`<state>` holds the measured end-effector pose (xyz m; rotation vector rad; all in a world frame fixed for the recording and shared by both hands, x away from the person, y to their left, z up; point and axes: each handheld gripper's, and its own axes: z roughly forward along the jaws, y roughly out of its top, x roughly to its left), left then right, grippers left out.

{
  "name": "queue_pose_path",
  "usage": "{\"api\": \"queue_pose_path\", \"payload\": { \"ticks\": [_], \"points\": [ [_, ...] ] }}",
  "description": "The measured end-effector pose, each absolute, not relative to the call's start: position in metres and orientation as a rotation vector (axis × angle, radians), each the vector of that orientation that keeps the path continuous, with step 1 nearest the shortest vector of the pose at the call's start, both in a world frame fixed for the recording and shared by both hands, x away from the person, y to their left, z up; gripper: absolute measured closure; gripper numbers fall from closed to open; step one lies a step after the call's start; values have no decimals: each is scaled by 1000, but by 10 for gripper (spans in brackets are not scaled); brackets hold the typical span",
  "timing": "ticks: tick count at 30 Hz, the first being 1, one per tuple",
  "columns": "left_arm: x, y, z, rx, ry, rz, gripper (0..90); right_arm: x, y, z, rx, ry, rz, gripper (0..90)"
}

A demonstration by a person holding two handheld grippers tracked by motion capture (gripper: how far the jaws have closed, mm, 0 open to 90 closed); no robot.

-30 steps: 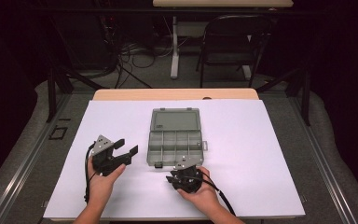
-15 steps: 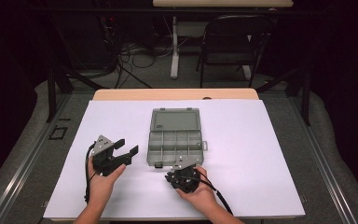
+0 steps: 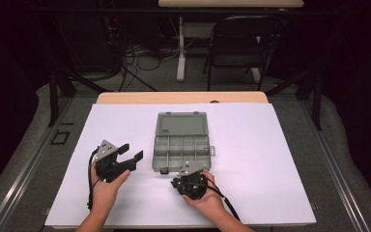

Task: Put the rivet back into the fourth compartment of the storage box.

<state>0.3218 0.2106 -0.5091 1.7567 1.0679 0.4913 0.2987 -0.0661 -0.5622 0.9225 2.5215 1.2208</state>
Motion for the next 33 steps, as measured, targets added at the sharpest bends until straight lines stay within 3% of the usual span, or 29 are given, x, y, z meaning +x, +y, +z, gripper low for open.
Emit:
{"api": "queue_pose_path", "payload": {
  "ticks": [33],
  "points": [
    [322,211,-510,1742,1075,491,344,300,-99,-533,957,2390,1276,832]
  ]
}}
